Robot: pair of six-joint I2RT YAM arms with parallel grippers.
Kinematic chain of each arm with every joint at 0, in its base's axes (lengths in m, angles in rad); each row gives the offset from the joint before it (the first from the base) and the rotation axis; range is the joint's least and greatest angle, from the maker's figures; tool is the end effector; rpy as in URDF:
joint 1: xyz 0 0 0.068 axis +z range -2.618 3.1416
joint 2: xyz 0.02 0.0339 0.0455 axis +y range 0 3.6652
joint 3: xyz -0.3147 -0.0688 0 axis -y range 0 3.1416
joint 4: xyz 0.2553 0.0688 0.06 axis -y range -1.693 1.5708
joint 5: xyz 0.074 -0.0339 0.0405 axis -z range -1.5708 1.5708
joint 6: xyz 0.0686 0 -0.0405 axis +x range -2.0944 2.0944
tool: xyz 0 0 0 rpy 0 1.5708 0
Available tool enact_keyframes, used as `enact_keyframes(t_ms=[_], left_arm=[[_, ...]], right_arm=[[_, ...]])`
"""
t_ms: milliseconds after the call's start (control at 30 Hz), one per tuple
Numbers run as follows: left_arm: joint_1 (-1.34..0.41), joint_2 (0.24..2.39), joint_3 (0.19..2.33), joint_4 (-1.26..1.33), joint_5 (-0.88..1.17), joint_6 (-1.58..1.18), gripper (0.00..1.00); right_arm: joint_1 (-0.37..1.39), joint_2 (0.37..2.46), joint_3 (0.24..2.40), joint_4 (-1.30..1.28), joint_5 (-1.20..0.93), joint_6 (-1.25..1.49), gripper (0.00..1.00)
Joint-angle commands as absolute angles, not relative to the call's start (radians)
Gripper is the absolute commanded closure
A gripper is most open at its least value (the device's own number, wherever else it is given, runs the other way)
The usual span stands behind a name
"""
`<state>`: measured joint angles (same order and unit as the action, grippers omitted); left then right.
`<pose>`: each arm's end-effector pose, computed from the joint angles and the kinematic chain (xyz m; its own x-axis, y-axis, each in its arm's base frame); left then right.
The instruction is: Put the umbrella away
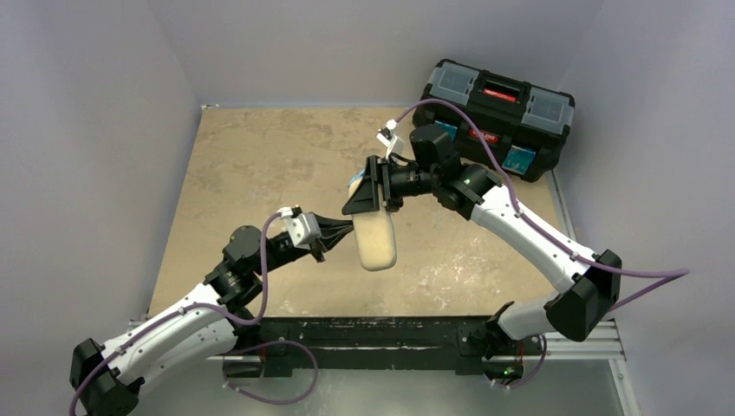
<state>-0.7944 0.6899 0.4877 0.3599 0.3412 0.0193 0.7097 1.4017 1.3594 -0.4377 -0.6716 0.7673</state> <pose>0.1072 -0.1419 0.3431 0.1275 -0.1038 -0.9864 0.9016 0.4266 0.0716 0.2285 0.2526 0.4139 -0.8969 -0.0540 -0.4390 -0.4253 0.3774 0.8226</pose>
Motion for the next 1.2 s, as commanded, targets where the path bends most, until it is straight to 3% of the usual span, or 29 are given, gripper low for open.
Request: enact_keyframes(t_ms=[0, 1167], left_arm=[[-0.8, 0.683, 0.464, 0.488, 0.346, 0.008, 1.0], [-0.788, 0.713, 0.603, 0.413, -0.098, 0.087, 1.0]], right_arm=[[0.712, 1.39, 1.419, -0.4, -0.685, 0.789, 1.0], [0.761, 1.406, 1.396, -0.522, -0.824, 0.655, 1.0]])
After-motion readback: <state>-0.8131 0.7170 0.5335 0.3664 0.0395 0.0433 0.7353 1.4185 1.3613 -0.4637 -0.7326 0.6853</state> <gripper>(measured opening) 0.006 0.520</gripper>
